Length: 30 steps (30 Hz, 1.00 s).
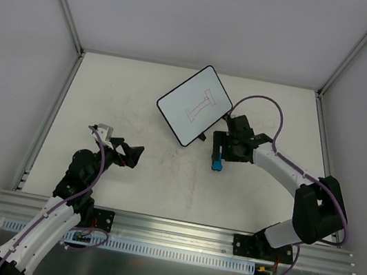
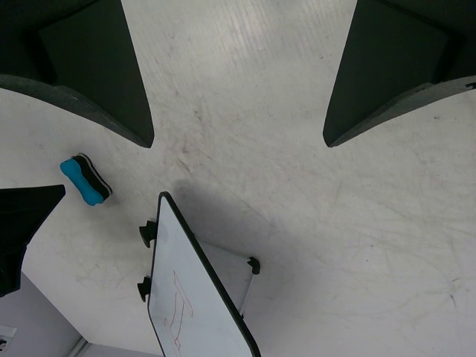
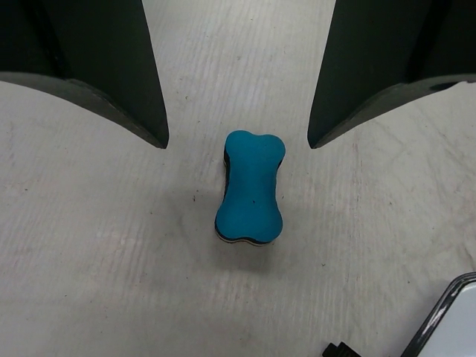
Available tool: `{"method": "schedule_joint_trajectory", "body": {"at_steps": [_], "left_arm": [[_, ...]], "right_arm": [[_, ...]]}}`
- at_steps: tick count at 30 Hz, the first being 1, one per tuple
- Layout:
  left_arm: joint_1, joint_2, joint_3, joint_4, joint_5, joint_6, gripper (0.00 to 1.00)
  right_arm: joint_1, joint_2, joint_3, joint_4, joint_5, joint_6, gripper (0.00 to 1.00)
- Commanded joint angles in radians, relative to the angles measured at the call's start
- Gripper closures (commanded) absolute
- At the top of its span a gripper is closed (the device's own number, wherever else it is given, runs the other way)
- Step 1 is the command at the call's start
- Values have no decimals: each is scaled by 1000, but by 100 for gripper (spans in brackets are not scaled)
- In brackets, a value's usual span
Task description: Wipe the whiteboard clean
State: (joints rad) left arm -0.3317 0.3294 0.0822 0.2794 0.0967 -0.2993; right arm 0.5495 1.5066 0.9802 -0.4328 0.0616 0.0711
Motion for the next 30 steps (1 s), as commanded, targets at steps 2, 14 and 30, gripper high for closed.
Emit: {"method": "schedule_joint_trajectory", "body": {"at_steps": [2, 14, 30], "left_arm": [[11, 13, 25, 40, 14, 11, 1], [11, 14, 27, 40, 21, 8, 1], [11, 30, 25, 44, 21, 8, 1]], "right_arm": [[32, 23, 28, -20, 69, 18, 23], [53, 127, 66, -7, 69, 19, 34], [84, 193, 124, -35, 130, 45, 43]]}}
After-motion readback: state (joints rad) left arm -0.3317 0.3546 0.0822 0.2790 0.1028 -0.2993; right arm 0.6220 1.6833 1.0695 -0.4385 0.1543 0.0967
